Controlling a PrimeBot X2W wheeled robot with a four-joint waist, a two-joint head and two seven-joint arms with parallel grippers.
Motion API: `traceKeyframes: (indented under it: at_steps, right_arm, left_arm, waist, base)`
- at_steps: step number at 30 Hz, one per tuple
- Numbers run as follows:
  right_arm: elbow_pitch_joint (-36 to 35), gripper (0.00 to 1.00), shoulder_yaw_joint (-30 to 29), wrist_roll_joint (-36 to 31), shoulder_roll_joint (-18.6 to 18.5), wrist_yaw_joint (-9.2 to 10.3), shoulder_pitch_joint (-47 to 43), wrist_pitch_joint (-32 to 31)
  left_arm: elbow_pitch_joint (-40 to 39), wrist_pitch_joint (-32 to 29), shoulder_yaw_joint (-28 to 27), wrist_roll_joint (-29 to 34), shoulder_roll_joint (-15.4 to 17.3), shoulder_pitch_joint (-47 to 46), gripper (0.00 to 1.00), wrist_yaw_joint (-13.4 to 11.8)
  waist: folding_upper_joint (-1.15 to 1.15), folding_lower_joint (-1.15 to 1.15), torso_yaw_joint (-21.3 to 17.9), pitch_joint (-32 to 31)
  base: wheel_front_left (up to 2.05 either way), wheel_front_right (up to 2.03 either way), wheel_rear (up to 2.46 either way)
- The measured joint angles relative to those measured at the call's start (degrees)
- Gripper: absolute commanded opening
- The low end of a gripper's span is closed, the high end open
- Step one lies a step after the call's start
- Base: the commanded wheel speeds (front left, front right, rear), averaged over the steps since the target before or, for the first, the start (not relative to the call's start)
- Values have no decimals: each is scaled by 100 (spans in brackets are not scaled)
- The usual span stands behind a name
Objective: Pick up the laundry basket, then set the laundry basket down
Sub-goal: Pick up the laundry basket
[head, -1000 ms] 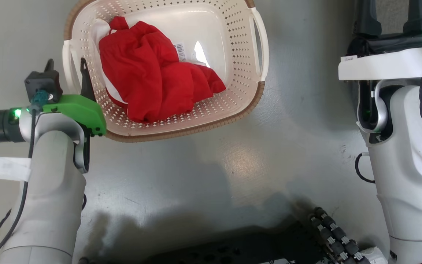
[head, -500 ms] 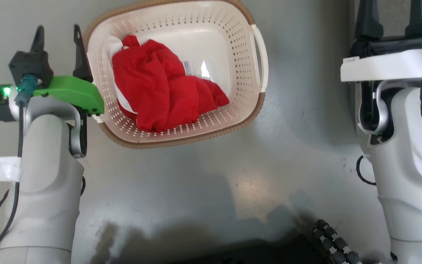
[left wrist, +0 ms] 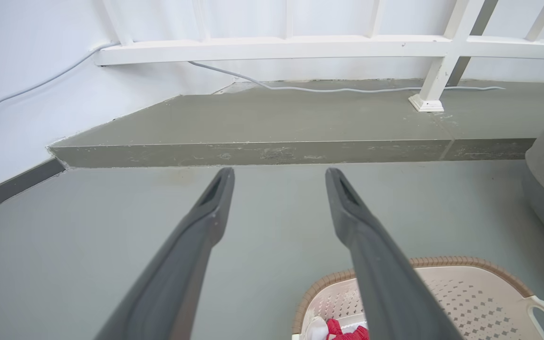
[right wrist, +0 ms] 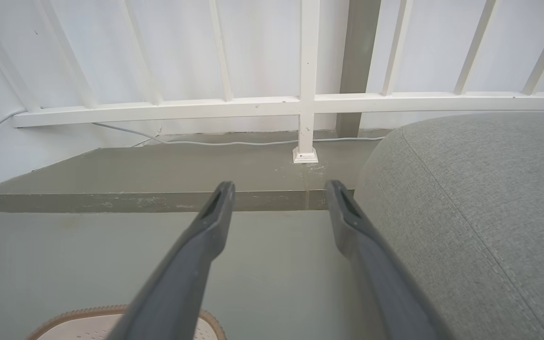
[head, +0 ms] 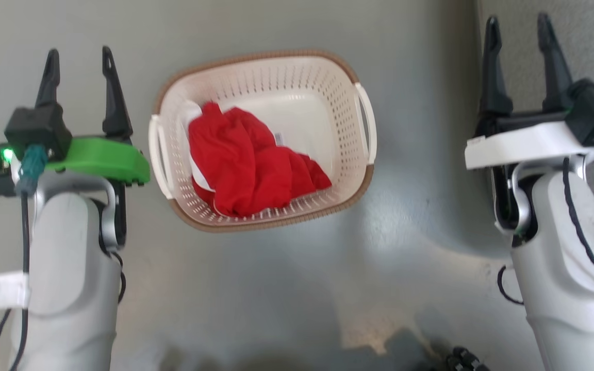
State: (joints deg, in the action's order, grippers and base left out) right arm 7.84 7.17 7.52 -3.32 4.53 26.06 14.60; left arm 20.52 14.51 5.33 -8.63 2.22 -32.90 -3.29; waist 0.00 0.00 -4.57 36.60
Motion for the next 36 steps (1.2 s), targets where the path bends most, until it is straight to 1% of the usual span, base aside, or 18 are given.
traceKeyframes:
  at_steps: [3,11,28,36]
  right_arm:
    - [15,100,15,1,1,-47,-162,0]
    - [41,100,34,22,7,-49,-583,0]
    - [372,100,249,312,29,-66,-1673,0]
    - [500,100,355,366,52,-65,-2143,-1]
  left_arm:
    - [-225,0,-26,0,-9,246,100,0]
    - [-603,0,-54,1,-12,973,100,0]
    - [-720,0,-85,0,-11,2554,100,-2]
    - [-775,-1,-157,-25,-9,3134,100,-59]
  waist:
    - [0,0,40,-235]
    - [0,0,140,-879]
    - [0,0,307,-2275]
    - [0,0,334,-2852]
  base:
    - [0,0,0]
    - [0,0,0]
    - [0,0,0]
    - [0,0,0]
